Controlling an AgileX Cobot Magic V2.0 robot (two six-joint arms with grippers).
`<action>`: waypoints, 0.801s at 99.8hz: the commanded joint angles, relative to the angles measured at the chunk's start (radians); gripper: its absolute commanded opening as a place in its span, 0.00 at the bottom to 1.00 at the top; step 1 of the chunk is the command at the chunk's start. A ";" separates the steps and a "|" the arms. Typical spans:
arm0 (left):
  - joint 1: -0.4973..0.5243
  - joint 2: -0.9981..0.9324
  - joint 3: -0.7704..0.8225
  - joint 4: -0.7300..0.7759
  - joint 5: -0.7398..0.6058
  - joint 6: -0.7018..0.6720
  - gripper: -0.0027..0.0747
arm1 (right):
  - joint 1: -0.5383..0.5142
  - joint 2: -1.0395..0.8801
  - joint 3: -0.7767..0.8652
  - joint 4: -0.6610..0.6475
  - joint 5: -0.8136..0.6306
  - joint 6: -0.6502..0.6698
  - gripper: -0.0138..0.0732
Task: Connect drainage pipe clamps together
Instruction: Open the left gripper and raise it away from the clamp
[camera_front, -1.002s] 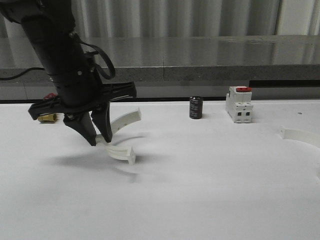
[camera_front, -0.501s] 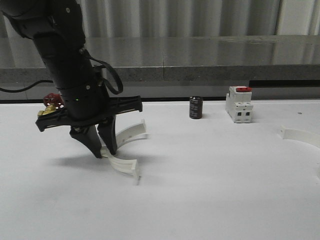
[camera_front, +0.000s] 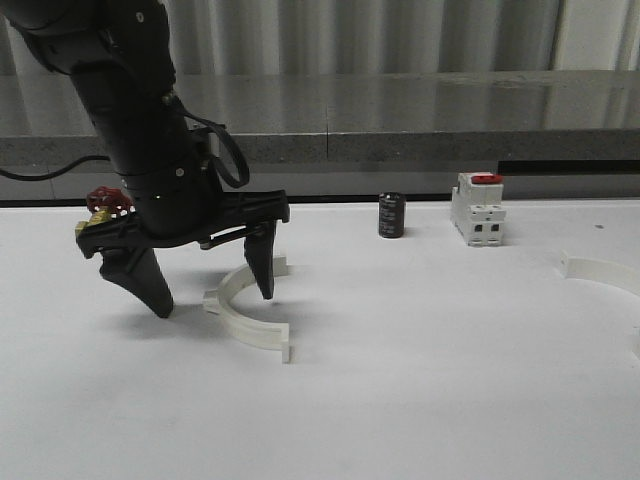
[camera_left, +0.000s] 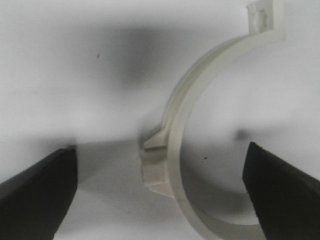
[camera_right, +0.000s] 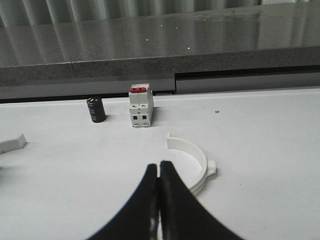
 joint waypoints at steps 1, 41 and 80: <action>-0.004 -0.074 -0.020 0.025 -0.008 0.024 0.90 | -0.004 -0.019 -0.016 -0.011 -0.079 -0.008 0.08; 0.017 -0.330 -0.017 0.168 -0.044 0.144 0.90 | -0.004 -0.019 -0.016 -0.011 -0.079 -0.008 0.08; 0.332 -0.587 0.024 0.020 -0.032 0.422 0.90 | -0.004 -0.019 -0.016 -0.011 -0.079 -0.008 0.08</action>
